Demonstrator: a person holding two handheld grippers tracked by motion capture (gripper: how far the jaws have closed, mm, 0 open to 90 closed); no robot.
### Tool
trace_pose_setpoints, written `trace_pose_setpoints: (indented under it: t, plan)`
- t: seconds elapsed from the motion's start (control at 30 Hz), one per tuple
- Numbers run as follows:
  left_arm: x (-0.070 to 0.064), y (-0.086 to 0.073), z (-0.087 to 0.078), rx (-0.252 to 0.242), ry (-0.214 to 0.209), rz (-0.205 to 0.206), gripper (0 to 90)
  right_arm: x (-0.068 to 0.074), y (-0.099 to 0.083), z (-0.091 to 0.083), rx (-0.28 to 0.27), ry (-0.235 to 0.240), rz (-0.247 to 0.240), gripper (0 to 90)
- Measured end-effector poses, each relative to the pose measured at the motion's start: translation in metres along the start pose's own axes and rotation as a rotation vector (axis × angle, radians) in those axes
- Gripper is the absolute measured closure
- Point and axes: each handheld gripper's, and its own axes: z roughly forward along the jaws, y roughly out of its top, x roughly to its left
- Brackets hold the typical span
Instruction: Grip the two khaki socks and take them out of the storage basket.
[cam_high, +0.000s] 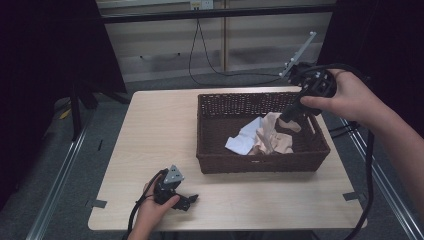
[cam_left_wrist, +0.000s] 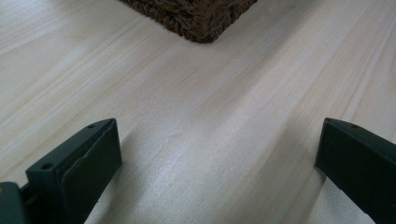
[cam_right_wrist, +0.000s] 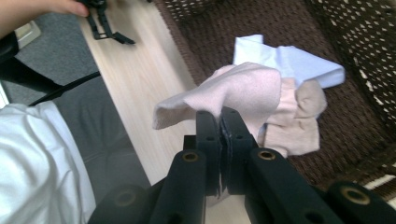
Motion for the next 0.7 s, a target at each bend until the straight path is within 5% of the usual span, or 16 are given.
trace_pose_setpoints:
  t: [0.47,0.7]
  plan:
    - [0.0,0.0,0.0,0.003,0.002,0.0,0.0,0.024,-0.015,0.024,0.024,0.061,-0.076,87.4]
    - [0.0,0.0,0.0,0.003,0.002,0.0,0.0,0.036,-0.018,0.044,0.082,0.075,-0.104,86.9]
